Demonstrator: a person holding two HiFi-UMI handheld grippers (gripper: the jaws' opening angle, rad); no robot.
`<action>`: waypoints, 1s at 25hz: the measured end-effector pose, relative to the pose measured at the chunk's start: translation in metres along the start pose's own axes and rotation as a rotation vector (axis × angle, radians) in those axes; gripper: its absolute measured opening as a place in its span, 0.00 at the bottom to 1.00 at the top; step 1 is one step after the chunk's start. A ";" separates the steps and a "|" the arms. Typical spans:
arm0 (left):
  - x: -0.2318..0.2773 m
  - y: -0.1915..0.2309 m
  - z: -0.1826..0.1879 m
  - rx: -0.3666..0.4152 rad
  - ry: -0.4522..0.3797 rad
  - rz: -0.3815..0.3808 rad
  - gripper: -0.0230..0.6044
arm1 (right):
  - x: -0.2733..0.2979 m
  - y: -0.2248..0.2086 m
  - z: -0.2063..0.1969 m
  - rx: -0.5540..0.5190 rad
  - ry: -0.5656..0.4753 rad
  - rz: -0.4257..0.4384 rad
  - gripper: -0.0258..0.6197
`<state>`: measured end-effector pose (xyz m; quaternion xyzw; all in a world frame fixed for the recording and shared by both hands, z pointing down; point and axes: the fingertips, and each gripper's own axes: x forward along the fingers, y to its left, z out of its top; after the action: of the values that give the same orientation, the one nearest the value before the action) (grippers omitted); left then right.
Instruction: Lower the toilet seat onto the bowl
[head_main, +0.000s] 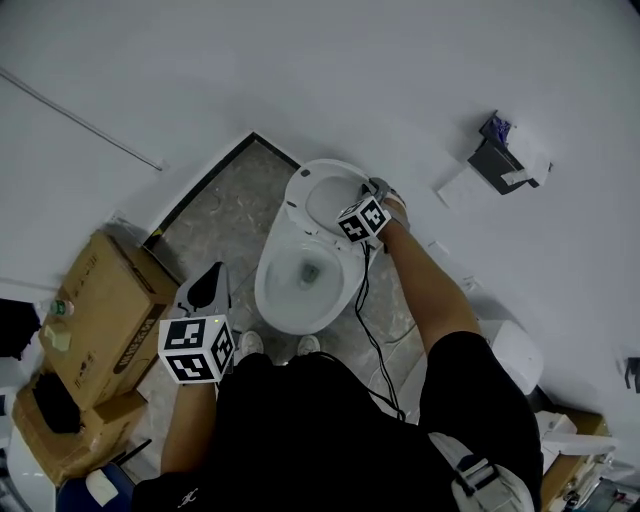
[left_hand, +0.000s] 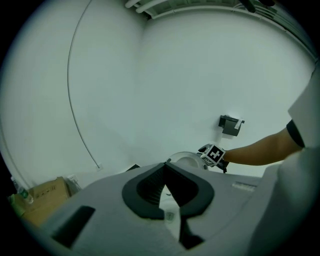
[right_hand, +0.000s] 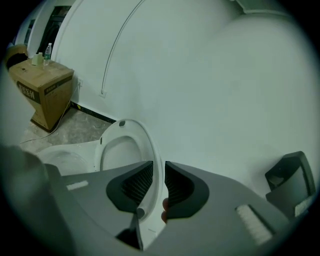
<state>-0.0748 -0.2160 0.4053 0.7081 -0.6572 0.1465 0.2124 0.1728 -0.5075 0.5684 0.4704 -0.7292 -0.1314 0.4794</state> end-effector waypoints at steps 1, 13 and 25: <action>0.000 0.003 -0.001 -0.002 0.002 0.008 0.05 | 0.006 0.001 -0.001 -0.006 0.008 0.004 0.17; 0.003 0.021 -0.005 -0.007 0.026 0.052 0.05 | 0.035 0.008 0.007 -0.070 0.071 0.020 0.17; -0.001 0.035 -0.004 -0.011 0.020 0.057 0.05 | 0.039 0.004 0.005 -0.161 0.140 -0.017 0.10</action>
<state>-0.1095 -0.2146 0.4122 0.6865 -0.6757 0.1561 0.2188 0.1630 -0.5380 0.5910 0.4448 -0.6768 -0.1603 0.5642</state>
